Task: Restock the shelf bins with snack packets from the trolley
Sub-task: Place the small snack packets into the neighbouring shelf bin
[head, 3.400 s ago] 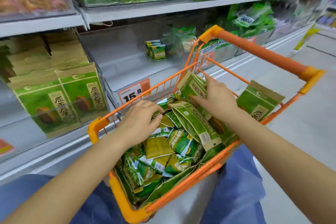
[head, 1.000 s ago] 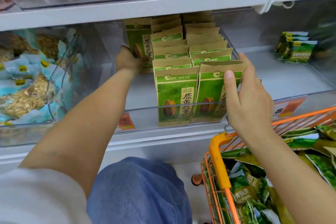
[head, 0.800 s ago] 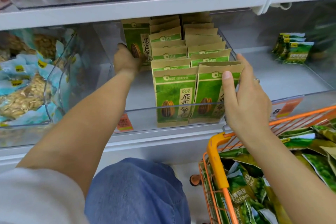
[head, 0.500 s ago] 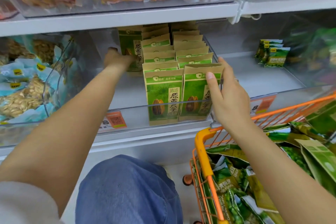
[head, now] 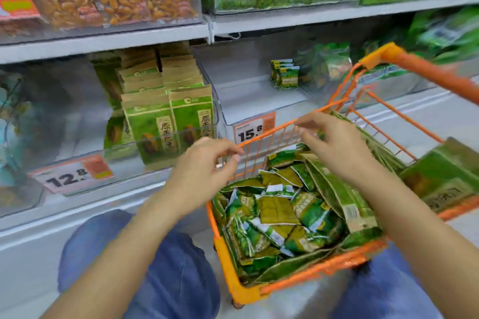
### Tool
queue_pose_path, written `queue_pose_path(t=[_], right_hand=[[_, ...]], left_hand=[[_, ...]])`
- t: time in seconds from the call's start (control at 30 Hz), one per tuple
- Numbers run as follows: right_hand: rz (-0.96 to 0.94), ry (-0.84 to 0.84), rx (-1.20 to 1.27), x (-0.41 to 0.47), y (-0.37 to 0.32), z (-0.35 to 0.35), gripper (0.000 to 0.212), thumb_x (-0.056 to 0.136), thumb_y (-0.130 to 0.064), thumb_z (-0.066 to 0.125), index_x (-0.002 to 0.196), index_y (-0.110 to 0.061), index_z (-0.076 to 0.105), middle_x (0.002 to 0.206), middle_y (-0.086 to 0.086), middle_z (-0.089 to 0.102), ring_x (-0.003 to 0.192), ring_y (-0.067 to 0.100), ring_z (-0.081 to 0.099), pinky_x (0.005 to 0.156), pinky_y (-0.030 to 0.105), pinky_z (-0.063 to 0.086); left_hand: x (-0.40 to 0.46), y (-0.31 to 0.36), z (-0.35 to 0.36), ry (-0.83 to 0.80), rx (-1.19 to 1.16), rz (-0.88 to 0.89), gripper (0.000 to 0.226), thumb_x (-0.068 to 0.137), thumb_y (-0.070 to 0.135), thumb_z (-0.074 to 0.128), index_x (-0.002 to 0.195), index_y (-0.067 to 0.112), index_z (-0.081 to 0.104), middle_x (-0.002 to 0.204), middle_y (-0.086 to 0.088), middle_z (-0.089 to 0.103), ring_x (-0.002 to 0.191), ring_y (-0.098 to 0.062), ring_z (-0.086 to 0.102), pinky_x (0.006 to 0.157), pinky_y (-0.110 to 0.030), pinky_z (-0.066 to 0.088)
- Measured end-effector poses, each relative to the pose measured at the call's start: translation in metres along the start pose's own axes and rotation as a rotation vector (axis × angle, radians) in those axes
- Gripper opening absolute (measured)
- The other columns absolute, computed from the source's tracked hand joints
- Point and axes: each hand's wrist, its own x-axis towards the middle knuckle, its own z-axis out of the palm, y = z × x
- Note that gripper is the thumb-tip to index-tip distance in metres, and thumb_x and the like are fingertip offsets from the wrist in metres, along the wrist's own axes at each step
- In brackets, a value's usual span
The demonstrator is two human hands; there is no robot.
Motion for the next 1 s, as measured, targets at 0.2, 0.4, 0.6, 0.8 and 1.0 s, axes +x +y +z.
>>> queue_pose_path(t=[0.2,0.4,0.6,0.8,1.0], right_hand=[[0.145,-0.005,-0.365,-0.041,0.044,-0.035,0.032,0.091,-0.038,0.059,0.117,-0.021,0.062,0.110,0.005,0.069,0.105,0.028,0.061,0.081,0.037,0.046],[0.193,-0.381,-0.571,-0.060,0.048,-0.015,0.088,0.073,-0.086,0.035,0.128,-0.019,0.049,0.098,0.004,0.062,0.097,0.026,0.063,0.069,0.034,0.047],[0.185,-0.401,-0.657,-0.054,0.036,0.005,0.078,0.085,-0.063,0.052,0.142,-0.015,0.031,0.109,0.006,0.059,0.098,0.026,0.061,0.064,0.029,0.040],[0.232,-0.182,-0.161,-0.057,0.037,-0.019,0.041,0.096,-0.031,0.049,0.133,-0.013,0.042,0.071,-0.007,0.052,0.077,0.020,0.059,0.064,0.031,0.043],[0.271,-0.237,0.943,-0.056,-0.002,-0.009,0.023,0.100,-0.017,0.043,0.104,-0.019,0.066,0.095,-0.003,0.073,0.084,0.009,0.068,0.076,0.019,0.052]], left_hand=[[0.015,0.026,0.049,-0.172,0.052,0.104,0.018,0.095,0.029,0.054,0.106,0.025,0.067,0.106,0.010,0.066,0.105,-0.011,0.053,0.090,-0.032,0.042],[0.017,0.014,0.071,-0.315,0.034,-0.023,0.017,0.095,0.031,0.054,0.108,0.030,0.065,0.113,0.012,0.065,0.103,-0.009,0.057,0.086,-0.031,0.045],[0.014,0.014,0.071,-0.323,0.077,-0.008,0.018,0.096,0.032,0.052,0.110,0.030,0.064,0.111,0.013,0.063,0.102,-0.006,0.056,0.081,-0.026,0.044],[0.015,0.016,0.065,-0.111,-0.123,-0.088,0.019,0.096,0.024,0.053,0.112,0.031,0.061,0.097,0.017,0.064,0.090,0.004,0.057,0.072,-0.010,0.042],[0.015,0.037,0.041,-0.078,-0.728,-0.344,0.013,0.096,0.036,0.050,0.099,0.034,0.062,0.093,0.011,0.070,0.091,-0.007,0.066,0.078,-0.024,0.054]])
